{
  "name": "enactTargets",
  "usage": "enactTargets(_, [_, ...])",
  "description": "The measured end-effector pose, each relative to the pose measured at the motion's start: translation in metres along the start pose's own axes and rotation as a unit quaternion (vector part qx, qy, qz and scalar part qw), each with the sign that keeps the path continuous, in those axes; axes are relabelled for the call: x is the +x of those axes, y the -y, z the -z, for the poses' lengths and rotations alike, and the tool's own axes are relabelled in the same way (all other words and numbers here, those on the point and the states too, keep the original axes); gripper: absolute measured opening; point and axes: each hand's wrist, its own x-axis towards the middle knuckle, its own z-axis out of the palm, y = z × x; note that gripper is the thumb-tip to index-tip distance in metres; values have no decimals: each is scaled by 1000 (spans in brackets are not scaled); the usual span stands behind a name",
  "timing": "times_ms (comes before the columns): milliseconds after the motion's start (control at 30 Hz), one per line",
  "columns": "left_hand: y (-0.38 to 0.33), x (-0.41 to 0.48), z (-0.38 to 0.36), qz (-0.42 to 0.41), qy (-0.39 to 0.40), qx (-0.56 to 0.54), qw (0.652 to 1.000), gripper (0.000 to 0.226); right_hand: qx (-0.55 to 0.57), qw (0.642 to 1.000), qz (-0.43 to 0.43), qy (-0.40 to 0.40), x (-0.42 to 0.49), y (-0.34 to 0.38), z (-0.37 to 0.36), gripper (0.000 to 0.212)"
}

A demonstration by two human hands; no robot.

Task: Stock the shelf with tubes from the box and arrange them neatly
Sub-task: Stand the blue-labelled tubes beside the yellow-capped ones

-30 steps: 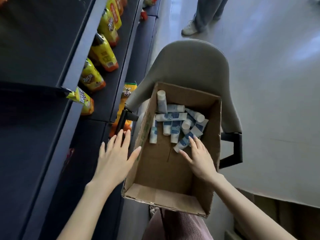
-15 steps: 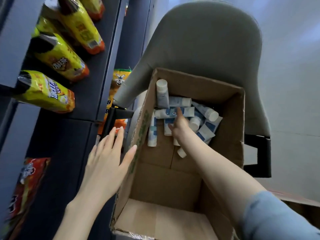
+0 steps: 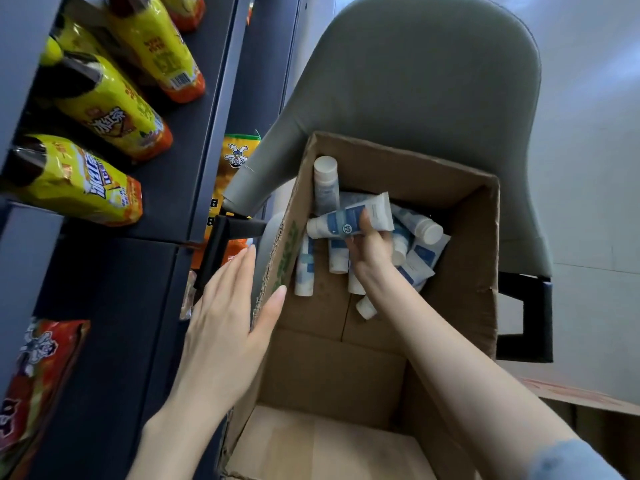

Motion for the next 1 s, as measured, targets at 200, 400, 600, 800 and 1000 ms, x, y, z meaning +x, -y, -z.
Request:
enactTargets(200, [-26, 2, -10, -47, -24, -88, 995, 70, -75, 989, 36, 124, -47, 33, 29, 33])
enactTargets(400, [-35, 2, -30, -19, 39, -193, 980, 43, -220, 934, 67, 274, -107, 49, 56, 27])
enactTargets(600, [-19, 4, -36, 26, 179, -238, 954, 26, -247, 938, 75, 230, -125, 36, 68, 38])
enactTargets(800, [-17, 1, -34, 29, 190, -301, 934, 35, -219, 944, 45, 244, -124, 32, 58, 31])
enactTargets(1000, [-11, 4, -19, 29, 144, -340, 929, 23, -223, 920, -22, 323, -111, 36, 39, 43])
